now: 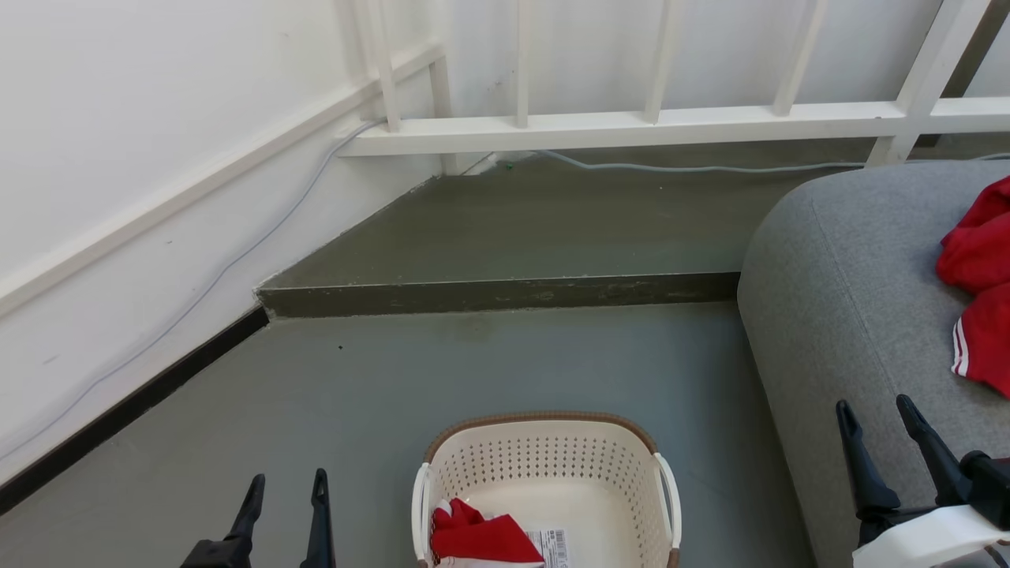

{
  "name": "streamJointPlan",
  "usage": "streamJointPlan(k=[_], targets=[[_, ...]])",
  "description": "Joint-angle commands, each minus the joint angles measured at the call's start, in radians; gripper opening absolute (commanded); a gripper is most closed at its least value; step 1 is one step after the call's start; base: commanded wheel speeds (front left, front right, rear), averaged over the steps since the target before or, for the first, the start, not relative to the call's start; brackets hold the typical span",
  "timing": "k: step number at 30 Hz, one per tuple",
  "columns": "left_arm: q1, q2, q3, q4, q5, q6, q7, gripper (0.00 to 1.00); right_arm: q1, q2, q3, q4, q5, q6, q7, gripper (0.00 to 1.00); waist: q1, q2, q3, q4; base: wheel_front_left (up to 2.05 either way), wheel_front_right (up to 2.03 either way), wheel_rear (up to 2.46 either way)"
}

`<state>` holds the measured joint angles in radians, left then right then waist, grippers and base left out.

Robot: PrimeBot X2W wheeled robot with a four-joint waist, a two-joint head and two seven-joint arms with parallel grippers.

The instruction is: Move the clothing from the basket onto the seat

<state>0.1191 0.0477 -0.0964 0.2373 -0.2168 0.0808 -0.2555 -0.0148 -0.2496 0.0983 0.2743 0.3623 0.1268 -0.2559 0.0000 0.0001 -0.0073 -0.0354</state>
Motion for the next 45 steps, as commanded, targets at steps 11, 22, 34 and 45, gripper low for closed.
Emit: streamJointPlan(k=[11,22,34,45], targets=[[-0.086,0.003,-0.090,0.005,-0.043,0.056,-0.006,1.00,-0.090,-0.066,0.024,-0.074,0.039,0.004,-0.006,1.00,0.0000,-0.0001,0.130,-0.018,0.00,0.00,0.00],[-0.241,0.003,-0.274,0.081,-0.105,0.125,-0.006,1.00,-0.200,-0.134,0.047,-0.128,0.094,0.004,-0.006,1.00,0.0000,-0.0001,0.318,-0.049,0.00,0.00,0.00],[-0.500,0.003,-0.488,0.300,-0.184,0.140,-0.006,1.00,-0.331,-0.166,0.097,-0.190,0.158,0.004,-0.006,1.00,0.0000,-0.0001,0.531,-0.105,0.00,0.00,0.00],[-0.761,0.003,-0.714,0.628,-0.249,0.100,0.017,1.00,-0.405,-0.161,0.134,-0.218,0.191,0.004,-0.006,1.00,0.0000,-0.0001,0.648,-0.146,0.00,0.00,0.00]])
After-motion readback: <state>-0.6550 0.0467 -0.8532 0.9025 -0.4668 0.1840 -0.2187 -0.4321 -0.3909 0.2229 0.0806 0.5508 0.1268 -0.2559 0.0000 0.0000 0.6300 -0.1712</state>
